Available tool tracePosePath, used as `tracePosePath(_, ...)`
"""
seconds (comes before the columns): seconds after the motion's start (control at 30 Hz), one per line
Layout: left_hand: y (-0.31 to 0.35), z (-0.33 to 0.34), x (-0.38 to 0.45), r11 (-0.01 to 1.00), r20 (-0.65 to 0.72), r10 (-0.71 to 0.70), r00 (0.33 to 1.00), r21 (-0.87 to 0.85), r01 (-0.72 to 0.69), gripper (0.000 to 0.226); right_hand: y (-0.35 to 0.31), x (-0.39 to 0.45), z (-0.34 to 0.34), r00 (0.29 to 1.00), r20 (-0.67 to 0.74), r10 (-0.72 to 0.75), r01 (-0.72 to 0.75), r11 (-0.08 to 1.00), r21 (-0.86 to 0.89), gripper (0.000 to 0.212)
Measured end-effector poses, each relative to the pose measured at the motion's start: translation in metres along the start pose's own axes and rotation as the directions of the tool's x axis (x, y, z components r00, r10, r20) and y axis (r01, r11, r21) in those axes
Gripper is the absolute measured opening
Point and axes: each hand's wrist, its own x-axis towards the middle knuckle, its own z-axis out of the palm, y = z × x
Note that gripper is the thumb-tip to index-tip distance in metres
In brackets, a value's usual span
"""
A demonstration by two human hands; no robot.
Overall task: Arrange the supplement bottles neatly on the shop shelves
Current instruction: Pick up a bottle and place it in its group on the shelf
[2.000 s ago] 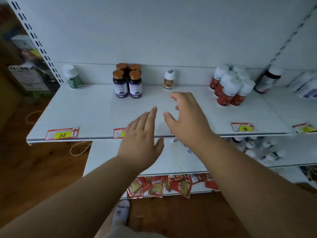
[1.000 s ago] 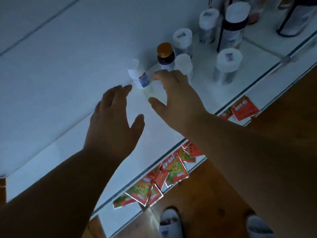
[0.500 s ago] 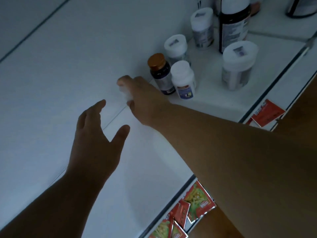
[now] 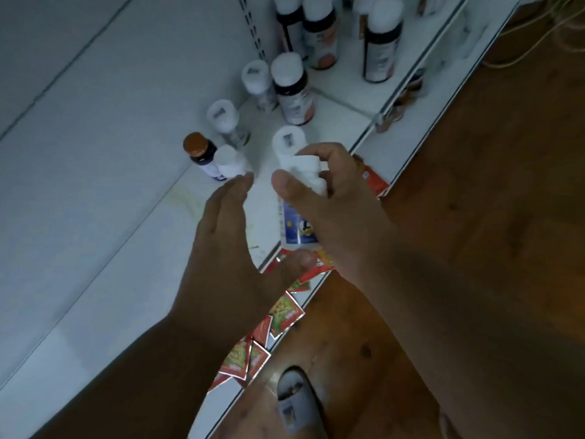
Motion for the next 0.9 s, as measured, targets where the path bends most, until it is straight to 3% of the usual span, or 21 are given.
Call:
tracePosePath(0.07, 0.041, -0.002, 0.009, 0.999, 0.067, -0.026, 0.997, -0.024, 0.028, 0.107, -0.035, -0.015, -0.028, 0.995, -0.076, 0.064, -0.058, 0.996, 0.073, 0.025)
tracePosePath(0.27, 0.195, -0.022, 0.038, 0.998, 0.135, 0.011, 0.991, -0.055, -0.003, 0.106, -0.164, -0.052, -0.125, 0.975, -0.112, 0.191, -0.17, 0.97, 0.175, 0.018)
tracePosePath(0.4, 0.294, -0.055, 0.046, 0.992, 0.104, 0.085, 0.991, -0.101, -0.075, 0.099, -0.257, -0.086, -0.174, 0.97, -0.129, 0.208, -0.181, 0.965, 0.19, 0.038)
tracePosePath(0.47, 0.333, -0.07, 0.048, 0.992, 0.103, 0.054, 0.993, -0.116, -0.042, 0.102, -0.298, -0.096, -0.19, 0.97, -0.108, 0.219, -0.197, 0.962, 0.189, 0.05)
tracePosePath(0.6, 0.394, -0.078, 0.077, 0.993, 0.1, 0.042, 0.994, -0.111, -0.03, 0.112, -0.37, -0.079, -0.224, 0.969, -0.111, 0.222, -0.2, 0.962, 0.184, 0.04)
tracePosePath(0.7, 0.423, -0.081, 0.12, 0.988, 0.086, 0.1, 0.991, -0.123, -0.089, 0.106, -0.412, -0.05, -0.246, 0.976, -0.139, 0.167, -0.158, 0.985, 0.072, 0.025)
tracePosePath(0.9, 0.47, -0.101, 0.233, 0.968, 0.032, 0.207, 0.978, -0.155, -0.199, 0.107, -0.505, 0.016, -0.296, 0.984, -0.16, -0.076, 0.045, 0.981, -0.187, 0.015)
